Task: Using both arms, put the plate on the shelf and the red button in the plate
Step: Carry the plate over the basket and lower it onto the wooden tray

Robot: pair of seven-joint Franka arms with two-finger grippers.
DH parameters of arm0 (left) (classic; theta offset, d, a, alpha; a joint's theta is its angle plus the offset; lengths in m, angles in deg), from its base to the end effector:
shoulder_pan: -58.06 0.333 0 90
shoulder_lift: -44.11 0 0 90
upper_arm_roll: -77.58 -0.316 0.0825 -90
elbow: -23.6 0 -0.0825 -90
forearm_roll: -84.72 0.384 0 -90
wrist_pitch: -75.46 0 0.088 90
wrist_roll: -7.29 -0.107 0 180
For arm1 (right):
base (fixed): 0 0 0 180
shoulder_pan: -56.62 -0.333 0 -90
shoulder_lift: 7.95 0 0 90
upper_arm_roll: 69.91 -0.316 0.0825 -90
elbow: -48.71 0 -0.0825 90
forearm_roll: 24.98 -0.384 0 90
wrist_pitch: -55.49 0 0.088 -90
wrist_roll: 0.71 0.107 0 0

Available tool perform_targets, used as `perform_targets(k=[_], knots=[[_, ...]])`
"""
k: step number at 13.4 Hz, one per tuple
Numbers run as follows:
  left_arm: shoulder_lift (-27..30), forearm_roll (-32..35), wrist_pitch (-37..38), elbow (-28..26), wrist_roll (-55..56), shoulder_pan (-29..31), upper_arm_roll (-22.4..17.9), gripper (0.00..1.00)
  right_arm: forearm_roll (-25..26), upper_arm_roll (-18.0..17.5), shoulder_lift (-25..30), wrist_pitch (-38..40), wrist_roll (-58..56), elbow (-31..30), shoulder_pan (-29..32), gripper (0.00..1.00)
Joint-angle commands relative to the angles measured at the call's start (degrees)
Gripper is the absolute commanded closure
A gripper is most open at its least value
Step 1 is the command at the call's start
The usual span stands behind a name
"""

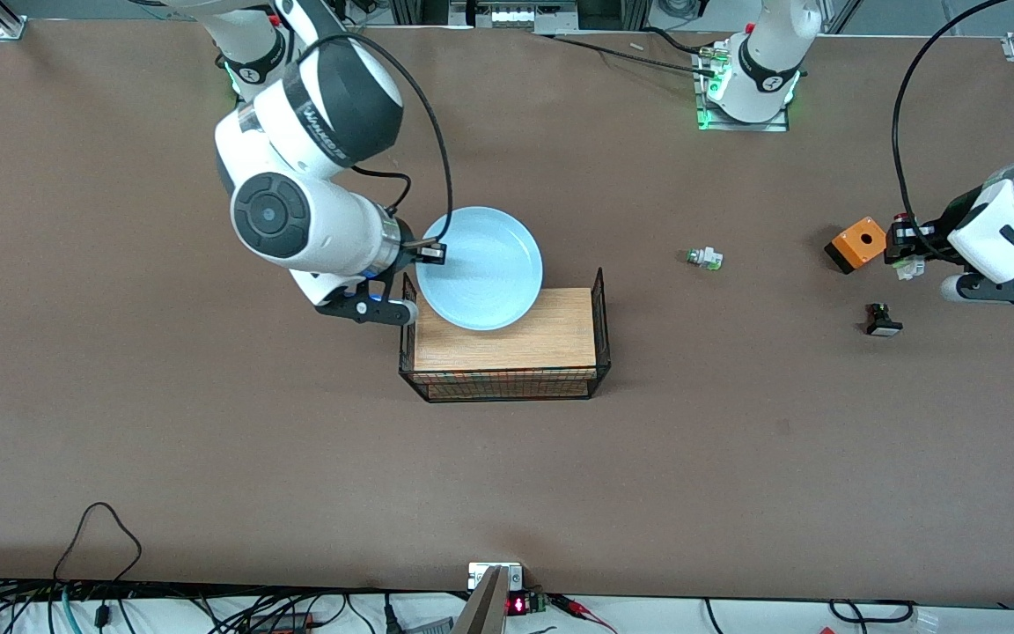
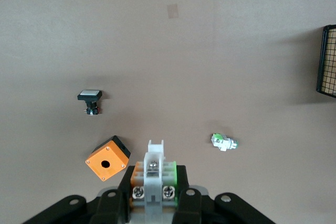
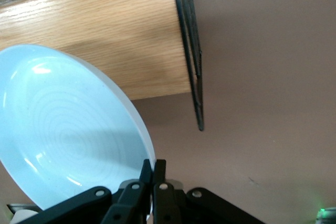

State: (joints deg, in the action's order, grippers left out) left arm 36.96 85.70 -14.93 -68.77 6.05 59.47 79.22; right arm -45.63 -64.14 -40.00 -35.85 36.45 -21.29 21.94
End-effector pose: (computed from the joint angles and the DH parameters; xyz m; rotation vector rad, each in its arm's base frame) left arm 0.5835 0.0003 0.5346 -3.1193 0.0424 0.2492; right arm 0.5846 0.3840 0.4421 -2.9380 0.2587 0.4762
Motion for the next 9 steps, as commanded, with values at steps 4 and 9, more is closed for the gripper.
perform_targets(k=[4,9], knots=[[-0.8,-0.2,1.0,1.5,0.0,0.3,0.4,1.00,0.0,0.4,-1.8,-7.1,5.9,-0.6,-4.1,1.00],[-0.8,-0.2,1.0,1.5,0.0,0.3,0.4,1.00,0.0,0.4,-4.6,-13.4,6.5,-0.7,-5.1,1.00]])
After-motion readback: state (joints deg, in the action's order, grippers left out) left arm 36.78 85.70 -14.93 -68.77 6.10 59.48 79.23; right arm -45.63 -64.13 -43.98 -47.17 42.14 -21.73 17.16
